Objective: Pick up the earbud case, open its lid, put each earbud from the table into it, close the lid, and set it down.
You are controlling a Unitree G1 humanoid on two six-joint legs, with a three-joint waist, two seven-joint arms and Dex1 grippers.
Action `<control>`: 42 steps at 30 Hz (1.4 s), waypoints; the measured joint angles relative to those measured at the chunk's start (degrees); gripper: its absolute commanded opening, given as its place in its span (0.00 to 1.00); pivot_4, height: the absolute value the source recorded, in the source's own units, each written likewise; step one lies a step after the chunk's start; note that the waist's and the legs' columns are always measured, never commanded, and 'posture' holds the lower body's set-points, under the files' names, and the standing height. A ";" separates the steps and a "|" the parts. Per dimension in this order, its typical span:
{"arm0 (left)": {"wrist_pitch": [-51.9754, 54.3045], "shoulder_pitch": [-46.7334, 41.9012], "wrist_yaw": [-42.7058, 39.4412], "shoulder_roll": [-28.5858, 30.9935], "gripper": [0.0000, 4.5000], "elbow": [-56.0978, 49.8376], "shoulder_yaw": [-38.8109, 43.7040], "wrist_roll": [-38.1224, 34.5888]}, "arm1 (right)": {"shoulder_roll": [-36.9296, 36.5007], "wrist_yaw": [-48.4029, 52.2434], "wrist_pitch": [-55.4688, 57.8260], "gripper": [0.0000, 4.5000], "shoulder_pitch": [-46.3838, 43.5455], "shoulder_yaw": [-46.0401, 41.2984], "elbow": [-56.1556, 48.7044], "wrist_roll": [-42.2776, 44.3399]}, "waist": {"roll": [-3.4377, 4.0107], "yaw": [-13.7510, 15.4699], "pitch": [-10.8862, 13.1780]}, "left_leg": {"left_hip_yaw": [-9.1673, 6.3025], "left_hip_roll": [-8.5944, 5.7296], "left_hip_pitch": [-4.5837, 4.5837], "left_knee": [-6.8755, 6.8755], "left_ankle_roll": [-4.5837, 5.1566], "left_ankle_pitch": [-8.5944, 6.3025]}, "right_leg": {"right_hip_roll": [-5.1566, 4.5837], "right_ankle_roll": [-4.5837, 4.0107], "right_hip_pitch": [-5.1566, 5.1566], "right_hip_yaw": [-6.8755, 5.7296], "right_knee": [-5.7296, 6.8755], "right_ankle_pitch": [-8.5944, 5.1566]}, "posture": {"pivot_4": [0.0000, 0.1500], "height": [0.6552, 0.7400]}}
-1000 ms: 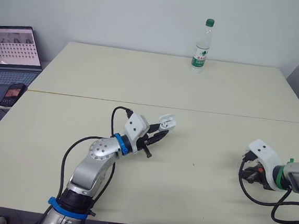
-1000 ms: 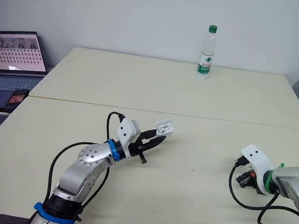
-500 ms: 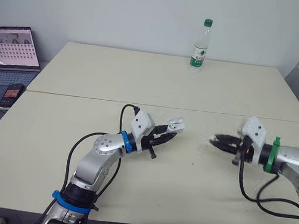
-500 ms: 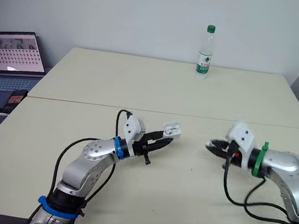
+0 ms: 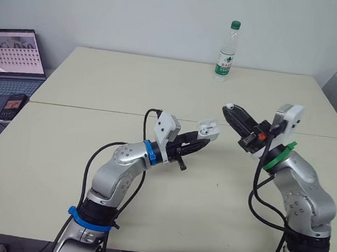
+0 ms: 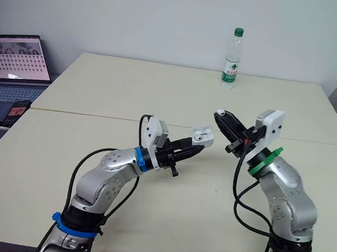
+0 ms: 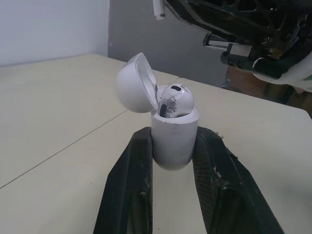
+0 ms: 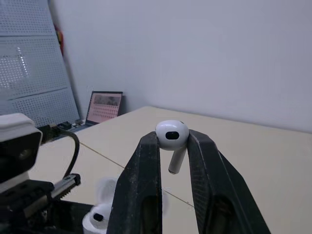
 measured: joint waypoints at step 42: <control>2.83 0.69 -0.04 1.23 0.17 -0.86 1.06 -4.48 | -5.47 3.66 -9.01 0.99 7.85 4.76 3.11 -5.05 | 0.00 0.04 0.00 | 0.03 -0.01 0.01 0.01 0.00 0.00 | 0.00 0.00 0.00 0.00 -0.01 0.00 | 1.00 0.95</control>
